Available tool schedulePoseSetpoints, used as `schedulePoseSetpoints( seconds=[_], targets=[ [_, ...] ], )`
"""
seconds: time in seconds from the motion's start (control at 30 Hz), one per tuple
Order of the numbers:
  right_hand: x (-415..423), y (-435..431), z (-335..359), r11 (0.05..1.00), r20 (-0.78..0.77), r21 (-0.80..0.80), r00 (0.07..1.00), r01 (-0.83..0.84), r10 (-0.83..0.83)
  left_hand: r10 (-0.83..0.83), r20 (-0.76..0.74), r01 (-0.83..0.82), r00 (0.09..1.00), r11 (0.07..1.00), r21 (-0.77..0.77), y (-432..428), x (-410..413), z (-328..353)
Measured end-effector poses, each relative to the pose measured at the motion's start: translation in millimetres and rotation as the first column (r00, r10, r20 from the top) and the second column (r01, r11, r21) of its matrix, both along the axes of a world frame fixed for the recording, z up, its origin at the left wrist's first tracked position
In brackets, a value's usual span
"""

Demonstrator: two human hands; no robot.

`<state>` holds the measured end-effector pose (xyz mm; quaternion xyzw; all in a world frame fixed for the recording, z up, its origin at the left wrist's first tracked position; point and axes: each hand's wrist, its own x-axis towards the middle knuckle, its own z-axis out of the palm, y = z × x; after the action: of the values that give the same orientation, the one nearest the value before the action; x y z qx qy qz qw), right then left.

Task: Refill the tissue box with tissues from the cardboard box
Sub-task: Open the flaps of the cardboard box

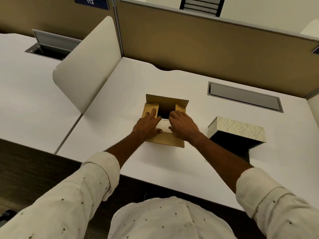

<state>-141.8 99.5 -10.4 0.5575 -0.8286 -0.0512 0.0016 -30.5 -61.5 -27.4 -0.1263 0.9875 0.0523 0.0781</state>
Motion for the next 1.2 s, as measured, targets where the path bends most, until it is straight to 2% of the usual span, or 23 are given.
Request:
schedulePoseSetpoints(
  seconds=[0.1, 0.23, 0.37, 0.5, 0.63, 0.73, 0.8, 0.87, 1.0, 1.13, 1.2],
  targets=[
    [-11.3, 7.2, 5.9, 0.998, -0.085, -0.061, 0.996, 0.029, -0.034, 0.016, -0.007, -0.017, 1.0, 1.0, -0.023, -2.4, -3.1, 4.1],
    [-24.9, 21.0, 8.6, 0.971, -0.101, -0.102, 0.968, 0.218, -0.228, 0.057, -0.064, -0.064, 0.996, 0.992, -0.109, -6.1, -2.7, 12.4],
    [-38.8, 37.0, -0.7, 0.959, -0.017, -0.023, 0.959, 0.283, -0.284, 0.077, -0.118, -0.103, 0.99, 0.967, -0.231, -18.2, 3.0, 25.1],
    [-41.0, 40.0, -4.9, 0.959, 0.086, -0.057, 0.958, 0.279, -0.274, 0.104, -0.14, -0.15, 0.985, 0.913, -0.379, -29.0, 10.1, 37.0],
    [-47.5, 33.9, -3.4, 0.959, 0.141, -0.048, 0.953, 0.278, -0.269, 0.199, -0.081, -0.214, 0.977, 0.876, -0.431, -38.1, 14.3, 41.8],
    [-57.9, 27.4, -0.8, 0.967, 0.204, 0.001, 0.946, 0.256, -0.251, 0.273, -0.029, -0.267, 0.961, 0.904, -0.333, -39.4, 14.0, 34.7],
    [-66.2, 23.0, 0.0, 0.971, 0.236, 0.038, 0.942, 0.238, -0.24, 0.393, 0.007, -0.388, 0.919, 0.91, -0.145, -33.3, 11.7, 28.8],
    [-74.1, 19.2, -0.5, 0.971, 0.261, 0.077, 0.935, 0.227, -0.24, 0.493, 0.113, -0.498, 0.863, 0.867, 0.027, -24.4, 9.7, 22.1],
    [-88.8, 15.4, -2.2, 0.963, 0.345, 0.154, 0.902, 0.22, -0.261, 0.483, 0.304, -0.551, 0.821, 0.81, 0.203, -10.1, 7.3, 4.6],
    [-101.5, 14.2, -7.8, 0.956, 0.404, 0.185, 0.869, 0.229, -0.287, 0.49, 0.271, -0.559, 0.828, 0.754, 0.344, -3.2, 3.6, -7.5],
    [-104.1, 11.9, -11.7, 0.953, 0.443, 0.193, 0.846, 0.232, -0.296, 0.498, 0.244, -0.554, 0.832, 0.751, 0.358, 1.7, 2.9, -9.6]
  ],
)
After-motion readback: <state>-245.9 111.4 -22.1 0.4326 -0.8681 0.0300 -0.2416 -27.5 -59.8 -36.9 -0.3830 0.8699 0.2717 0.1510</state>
